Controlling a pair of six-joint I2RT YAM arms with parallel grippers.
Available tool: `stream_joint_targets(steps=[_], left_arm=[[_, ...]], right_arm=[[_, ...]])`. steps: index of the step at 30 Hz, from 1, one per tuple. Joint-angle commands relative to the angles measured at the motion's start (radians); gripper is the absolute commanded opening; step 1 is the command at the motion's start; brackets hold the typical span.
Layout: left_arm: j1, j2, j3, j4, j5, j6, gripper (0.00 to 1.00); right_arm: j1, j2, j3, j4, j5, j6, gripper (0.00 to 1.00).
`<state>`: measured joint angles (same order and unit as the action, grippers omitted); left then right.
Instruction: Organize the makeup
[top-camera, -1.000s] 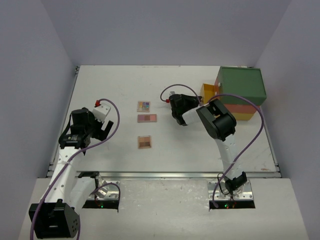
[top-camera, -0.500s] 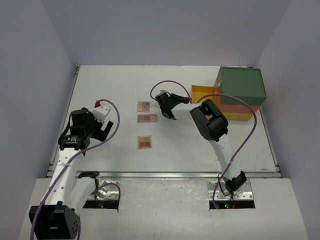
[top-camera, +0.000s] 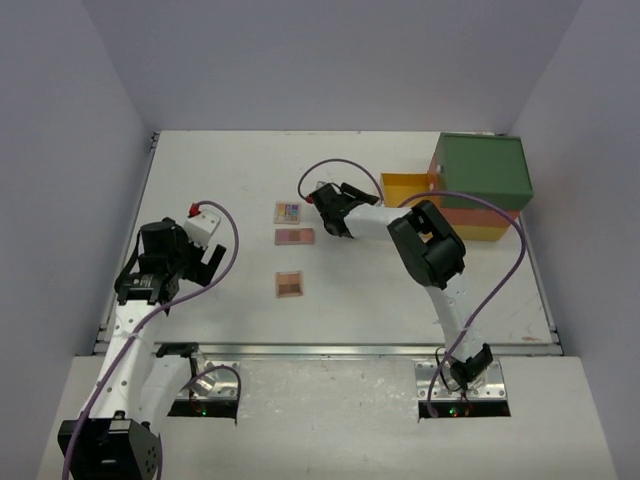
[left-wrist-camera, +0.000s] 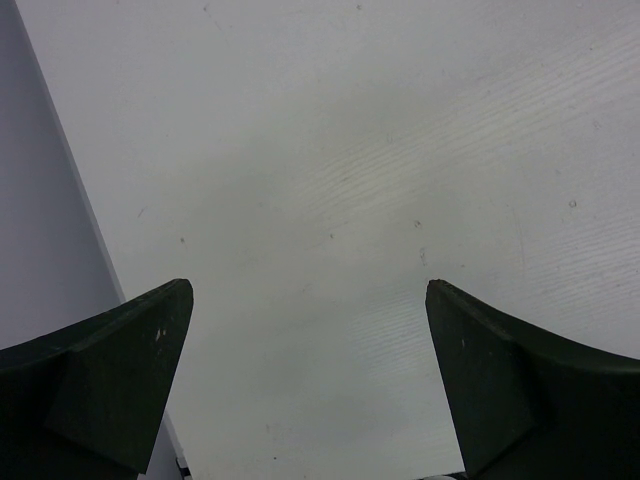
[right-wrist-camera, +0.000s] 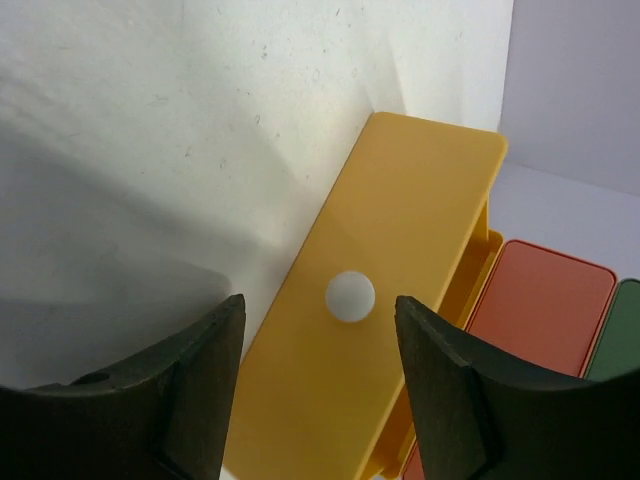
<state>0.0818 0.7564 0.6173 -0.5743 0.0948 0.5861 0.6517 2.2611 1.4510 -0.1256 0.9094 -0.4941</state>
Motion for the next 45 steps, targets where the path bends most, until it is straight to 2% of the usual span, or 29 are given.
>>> stream_joint_targets(steps=[1, 4, 6, 8, 10, 14, 18, 20, 24, 27, 32, 41, 45], left_arm=[[0.009, -0.029, 0.051, 0.000, 0.018, -0.008, 1.00], [0.009, -0.049, 0.049, -0.005, 0.007, -0.009, 1.00], [0.009, -0.062, 0.035, -0.006, -0.006, -0.012, 1.00], [0.009, -0.078, 0.027, -0.014, -0.023, -0.016, 1.00], [0.009, -0.092, 0.014, -0.026, -0.047, -0.024, 1.00], [0.009, -0.139, -0.032, -0.024, -0.152, -0.038, 1.00], [0.009, -0.205, -0.083, -0.019, -0.181, -0.055, 1.00], [0.009, -0.228, -0.099, -0.024, -0.177, -0.070, 1.00], [0.009, -0.272, -0.140, -0.020, -0.187, -0.093, 1.00], [0.009, -0.303, -0.156, -0.001, -0.215, -0.112, 1.00], [0.007, -0.318, -0.171, 0.017, -0.207, -0.112, 1.00], [0.009, -0.311, -0.173, 0.016, -0.199, -0.112, 1.00], [0.009, -0.305, -0.174, 0.016, -0.193, -0.109, 1.00]], right_arm=[[0.081, -0.197, 0.068, -0.176, -0.252, 0.232, 0.65], [0.105, -0.305, 0.082, -0.320, -0.531, 0.444, 0.74], [0.128, -0.367, -0.005, -0.306, -0.785, 0.484, 0.80], [0.161, -0.438, -0.100, -0.243, -0.884, 0.571, 0.88], [0.182, -0.466, -0.137, -0.223, -0.922, 0.698, 0.90], [0.236, -0.464, -0.154, -0.262, -0.775, 0.955, 0.90], [0.348, -0.437, -0.159, -0.252, -0.528, 1.044, 0.94], [0.373, -0.407, -0.129, -0.274, -0.481, 1.091, 0.98], [0.382, -0.385, -0.131, -0.289, -0.514, 1.243, 0.99], [0.385, -0.425, -0.211, -0.221, -0.518, 1.316, 0.99], [0.399, -0.445, -0.272, -0.200, -0.437, 1.364, 0.99], [0.487, -0.301, -0.109, -0.207, -0.471, 1.249, 0.99], [0.488, -0.239, -0.038, -0.266, -0.454, 1.325, 0.99]])
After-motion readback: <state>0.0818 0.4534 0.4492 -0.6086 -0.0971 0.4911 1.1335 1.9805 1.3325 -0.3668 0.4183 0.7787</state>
